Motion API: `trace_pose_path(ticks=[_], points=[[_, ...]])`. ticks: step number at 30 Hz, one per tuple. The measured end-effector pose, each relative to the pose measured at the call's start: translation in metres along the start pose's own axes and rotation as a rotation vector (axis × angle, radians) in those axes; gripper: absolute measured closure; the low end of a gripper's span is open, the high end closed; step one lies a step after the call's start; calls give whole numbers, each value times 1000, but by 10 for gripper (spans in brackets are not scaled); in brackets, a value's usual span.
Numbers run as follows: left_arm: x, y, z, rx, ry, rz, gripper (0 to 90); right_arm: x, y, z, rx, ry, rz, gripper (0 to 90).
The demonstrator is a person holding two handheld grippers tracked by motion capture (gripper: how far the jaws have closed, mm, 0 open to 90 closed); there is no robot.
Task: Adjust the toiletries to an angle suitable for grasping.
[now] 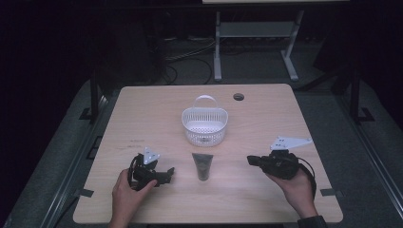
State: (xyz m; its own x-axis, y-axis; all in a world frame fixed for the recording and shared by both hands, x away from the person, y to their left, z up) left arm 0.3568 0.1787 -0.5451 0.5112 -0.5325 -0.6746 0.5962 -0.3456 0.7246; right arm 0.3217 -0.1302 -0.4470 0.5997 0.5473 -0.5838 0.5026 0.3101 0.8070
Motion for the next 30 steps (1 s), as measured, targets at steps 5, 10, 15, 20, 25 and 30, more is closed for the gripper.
trace_pose_path(ticks=[5, 10, 15, 20, 25, 30], points=[[0, 0, 0, 0, 0, 0, 120, 1, 8, -8, -18, 19, 8, 900], [0, 0, 0, 0, 0, 0, 120, 3, 15, -19, -34, 44, 16, 900], [0, 0, 0, 0, 0, 0, 120, 4, 23, -28, -53, 67, 25, 900], [0, 0, 0, -1, -1, 0, 120, 6, 32, -39, -64, 94, 34, 900], [0, 0, 0, 0, -1, -2, 120, 7, 38, -46, -79, 106, 39, 900], [0, 0, 0, -1, 0, 0, 120, 10, 44, -54, -95, 124, 44, 900]])
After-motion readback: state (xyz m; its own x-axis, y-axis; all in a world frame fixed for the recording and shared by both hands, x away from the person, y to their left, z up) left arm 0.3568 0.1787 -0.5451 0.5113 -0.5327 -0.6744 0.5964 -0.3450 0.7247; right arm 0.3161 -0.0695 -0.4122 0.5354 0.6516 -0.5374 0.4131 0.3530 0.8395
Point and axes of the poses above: each handheld gripper's, and its own axes: x roughly forward along the jaws, y roughly out of its top, z roughly to its right, the point moved 10 cm from there along x, roughly forward along the jaws, and after that the axes turned 13 degrees about -y, right-handed, at the moved point
